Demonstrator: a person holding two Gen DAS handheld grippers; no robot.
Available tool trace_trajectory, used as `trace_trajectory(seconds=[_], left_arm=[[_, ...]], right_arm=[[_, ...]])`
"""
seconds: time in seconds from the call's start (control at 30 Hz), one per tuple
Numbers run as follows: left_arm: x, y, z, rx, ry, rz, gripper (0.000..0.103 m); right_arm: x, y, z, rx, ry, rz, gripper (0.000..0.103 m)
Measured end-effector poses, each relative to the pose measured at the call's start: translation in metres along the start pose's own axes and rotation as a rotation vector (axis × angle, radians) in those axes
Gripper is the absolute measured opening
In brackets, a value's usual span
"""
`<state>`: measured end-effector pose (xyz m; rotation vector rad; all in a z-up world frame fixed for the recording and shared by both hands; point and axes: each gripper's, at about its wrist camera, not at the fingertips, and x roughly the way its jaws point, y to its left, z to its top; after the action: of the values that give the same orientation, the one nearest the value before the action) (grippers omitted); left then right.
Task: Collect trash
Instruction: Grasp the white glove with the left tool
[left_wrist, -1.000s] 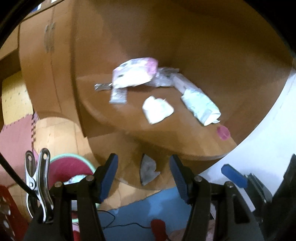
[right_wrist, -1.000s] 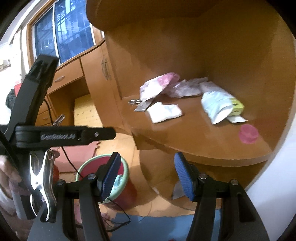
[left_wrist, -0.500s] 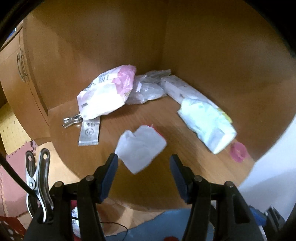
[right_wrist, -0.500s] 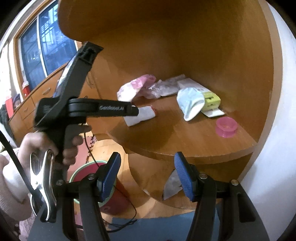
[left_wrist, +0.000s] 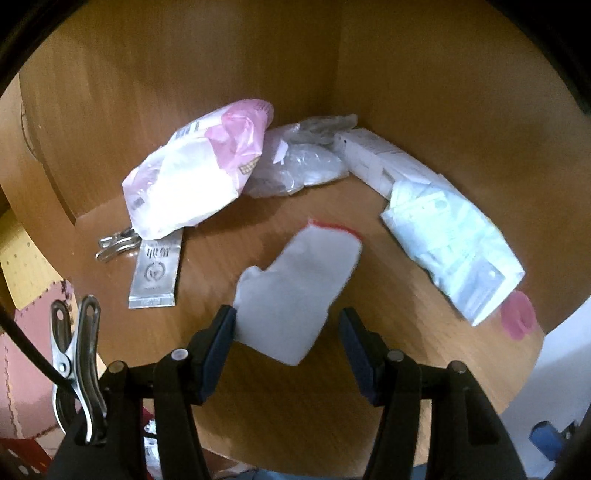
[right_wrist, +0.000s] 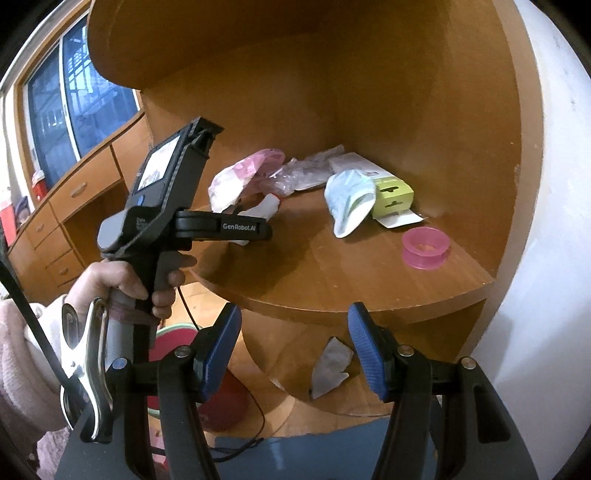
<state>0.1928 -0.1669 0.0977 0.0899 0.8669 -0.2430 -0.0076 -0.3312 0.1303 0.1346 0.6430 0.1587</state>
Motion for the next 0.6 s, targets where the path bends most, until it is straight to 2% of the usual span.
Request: trace_trajectory(seconds=[0.2,0.27,0.37,0.47,0.6], left_arm=[[0.006,-0.002,0.002,0.024,-0.031,0.002,0.059],[0.006,-0.002,0.002,0.030,-0.045,-0.007,0.046],[0.005,-0.003,0.001,0.047,-0.051,-0.023,0.033],[0.002,-0.004,-0.002,0.063,-0.058,-0.033,0.027],[-0.006,0.000,-0.007,0.039,-0.050,-0.054,0.026]], right_arm=[[-0.001,-0.007,-0.001,0.015,0.006,-0.012,0.061],[-0.001,-0.011,0.000,0.025,0.007,-0.015,0.061],[-0.002,-0.019,0.001,0.040,0.002,-0.049,0.061],[-0.001,-0.028,-0.001,0.072,0.008,-0.069,0.061],[-0.001,-0.033,-0.001,0.090,0.011,-0.083,0.061]])
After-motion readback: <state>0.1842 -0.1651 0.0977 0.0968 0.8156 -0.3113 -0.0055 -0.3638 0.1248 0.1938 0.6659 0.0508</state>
